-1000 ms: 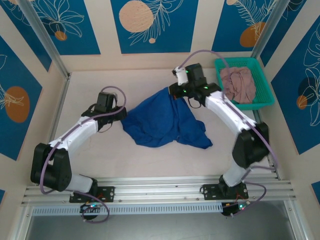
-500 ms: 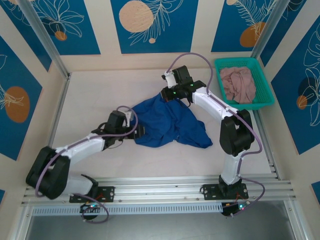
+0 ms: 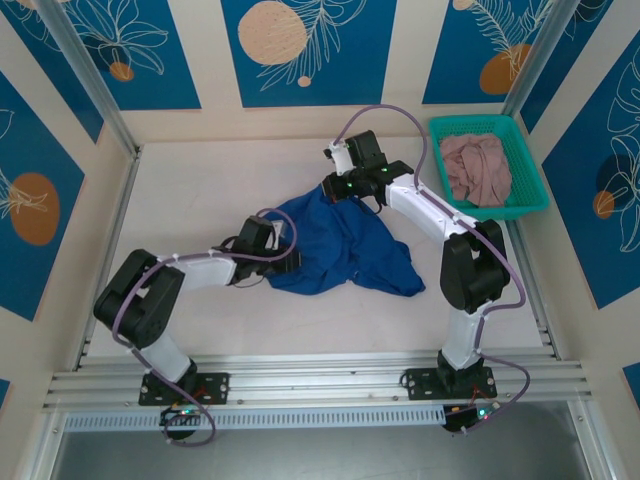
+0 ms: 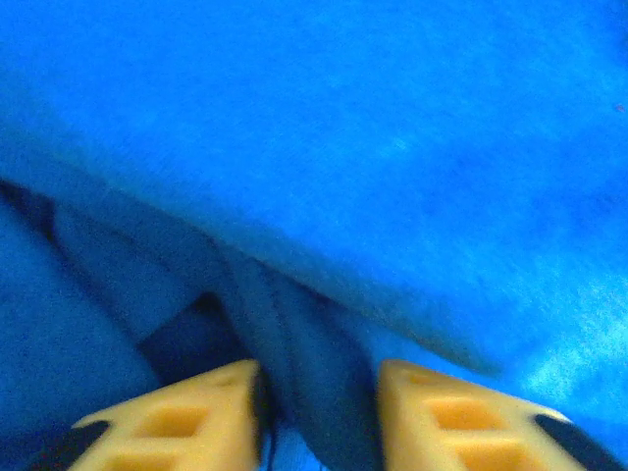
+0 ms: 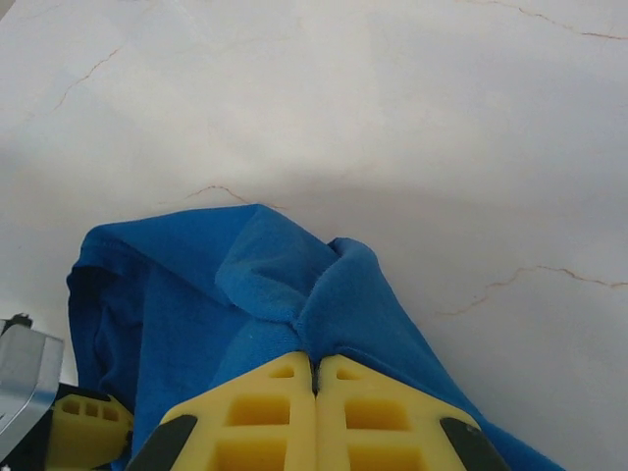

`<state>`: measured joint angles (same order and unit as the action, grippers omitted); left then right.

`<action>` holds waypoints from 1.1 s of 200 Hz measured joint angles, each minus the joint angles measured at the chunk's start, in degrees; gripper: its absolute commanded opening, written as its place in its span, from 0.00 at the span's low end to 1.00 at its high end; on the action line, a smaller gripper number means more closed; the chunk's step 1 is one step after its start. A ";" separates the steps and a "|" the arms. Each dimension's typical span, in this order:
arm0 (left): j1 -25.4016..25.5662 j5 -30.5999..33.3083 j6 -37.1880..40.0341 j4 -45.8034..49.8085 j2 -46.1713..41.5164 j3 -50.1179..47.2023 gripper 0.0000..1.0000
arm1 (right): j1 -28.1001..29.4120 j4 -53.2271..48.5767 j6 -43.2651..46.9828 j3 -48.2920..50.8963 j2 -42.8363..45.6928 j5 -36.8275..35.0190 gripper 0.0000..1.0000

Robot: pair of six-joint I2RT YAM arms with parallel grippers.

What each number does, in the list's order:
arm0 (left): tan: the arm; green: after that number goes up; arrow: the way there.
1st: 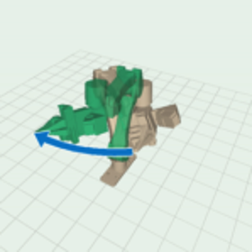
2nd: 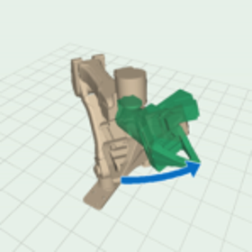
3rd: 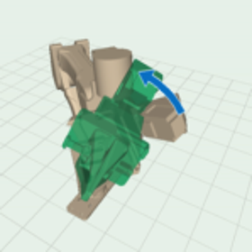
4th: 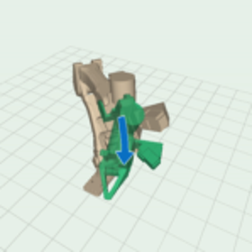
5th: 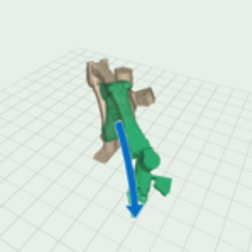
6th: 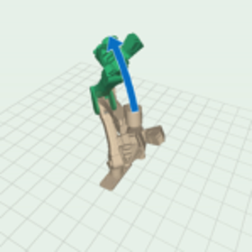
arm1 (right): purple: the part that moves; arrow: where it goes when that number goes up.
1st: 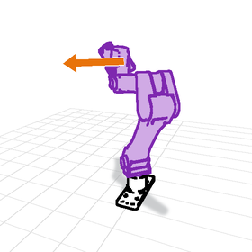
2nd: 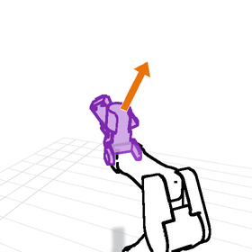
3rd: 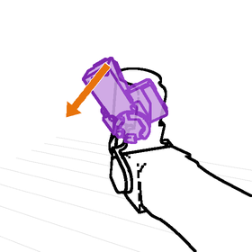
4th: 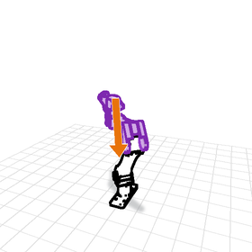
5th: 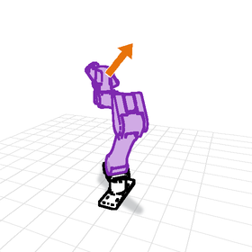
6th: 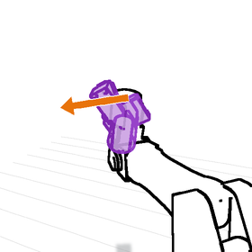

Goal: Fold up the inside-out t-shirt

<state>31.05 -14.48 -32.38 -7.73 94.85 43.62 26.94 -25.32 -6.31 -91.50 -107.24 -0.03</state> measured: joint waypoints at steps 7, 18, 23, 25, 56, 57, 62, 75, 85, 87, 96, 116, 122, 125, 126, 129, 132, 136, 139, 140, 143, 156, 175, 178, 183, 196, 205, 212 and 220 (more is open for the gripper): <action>0.00 -0.24 -0.04 -0.26 0.26 0.07 0.10 | 0.00 -0.04 0.00 0.00 0.00 0.00 0.09; 0.00 -0.59 0.31 -0.35 0.15 0.07 0.04 | -0.04 -0.48 -0.04 -0.17 0.00 -0.26 0.24; 0.00 -0.55 0.04 -0.35 -0.02 0.07 0.03 | -0.04 -1.38 0.07 -0.66 -0.02 -0.90 0.30; 0.00 -0.57 0.13 -0.35 -0.13 0.07 0.03 | -0.04 -1.68 -0.13 -0.81 -0.02 -1.09 0.32; -0.17 -0.31 -0.17 1.36 -5.73 -0.02 0.00 | -0.04 -6.58 -1.03 -4.22 1.11 -7.34 0.54; -0.17 -0.28 -0.17 1.36 -5.95 -0.04 0.00 | -0.04 -6.69 -0.85 -4.04 1.33 -7.48 0.55; -0.22 -0.11 -0.15 1.62 -7.56 -0.13 0.00 | -0.04 -6.88 -1.53 -2.82 2.69 -8.39 0.58; -0.61 0.15 -0.11 2.29 -11.65 -0.44 0.00 | 0.07 -6.93 -2.49 3.43 8.15 -9.18 0.61; -0.94 0.15 -0.11 2.71 -14.21 -0.90 0.00 | 0.26 -7.30 -3.15 10.21 14.14 -8.98 0.60; -1.07 0.20 -0.09 2.86 -14.82 -1.03 0.00 | 0.37 -7.48 -3.54 11.69 15.54 -9.01 0.60; -1.79 0.42 -0.09 3.61 -16.94 -1.57 0.00 | 1.25 -7.39 -4.74 17.46 20.70 -8.81 0.59; -3.63 1.09 0.35 6.12 -20.00 -2.25 0.00 | 5.20 -6.58 -7.89 28.85 29.55 -7.34 0.57; -3.98 1.29 0.46 6.73 -20.57 -2.34 0.00 | 6.36 -5.86 -8.85 31.63 30.88 -6.75 0.57; -4.15 1.38 0.59 7.08 -20.79 -2.34 0.00 | 6.97 -5.35 -9.33 33.00 31.36 -6.34 0.57; -4.17 1.40 0.61 7.17 -20.85 -2.34 0.00 | 7.10 -5.20 -9.42 33.35 31.45 -6.25 0.57; -4.33 1.46 0.79 7.48 -21.05 -2.34 0.00 | 7.63 -4.66 -10.03 34.64 31.74 -5.77 0.56; -4.44 1.51 0.87 7.76 -21.22 -2.34 0.00 | 8.04 -4.11 -10.49 35.89 31.85 -5.42 0.56; -4.52 1.60 1.01 8.00 -21.33 -2.34 0.00 | 8.52 -3.26 -11.28 37.44 31.80 -4.81 0.56; -4.61 1.64 1.01 8.26 -21.46 -2.34 0.00 | 8.70 -2.67 -11.74 38.40 31.67 -4.44 0.56; -4.63 1.64 1.01 8.28 -21.51 -2.34 0.00 | 8.76 -2.47 -11.89 38.64 31.61 -4.35 0.56; -4.70 1.64 1.07 8.48 -21.55 -2.34 0.00 | 8.94 -1.95 -12.33 39.45 31.30 -4.04 0.55; -4.70 1.64 1.29 9.16 -21.62 -2.34 0.00 | 9.51 0.61 -14.12 41.92 29.35 -3.28 0.55; -4.70 1.64 1.38 9.77 -21.62 -2.34 0.00 | 10.25 4.98 -16.06 42.58 25.49 -2.91 0.53; -4.70 1.64 1.40 9.88 -21.62 -2.34 0.00 | 10.32 5.75 -16.37 42.58 25.00 -2.86 0.53; -4.70 1.64 1.38 9.97 -21.62 -2.34 0.00 | 10.51 7.28 -16.72 42.58 24.06 -2.75 0.52; -4.70 1.64 1.40 10.23 -21.62 -2.34 0.00 | 10.62 10.54 -17.42 42.56 21.86 -2.67 0.50; -4.70 1.64 1.42 10.36 -21.62 -2.34 0.00 | 10.62 12.35 -17.84 42.47 20.41 -2.45 0.48; -4.74 1.64 1.42 10.40 -21.62 -2.34 0.00 | 10.62 13.53 -17.97 42.36 19.34 -2.27 0.44; -4.81 1.64 1.44 10.47 -21.64 -2.34 0.00 | 10.60 14.58 -18.05 42.12 18.14 -2.08 0.32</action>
<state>26.24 -12.84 -30.94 2.74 73.21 41.28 37.54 -10.74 -24.36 -49.39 -89.10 -2.11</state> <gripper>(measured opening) 0.046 0.452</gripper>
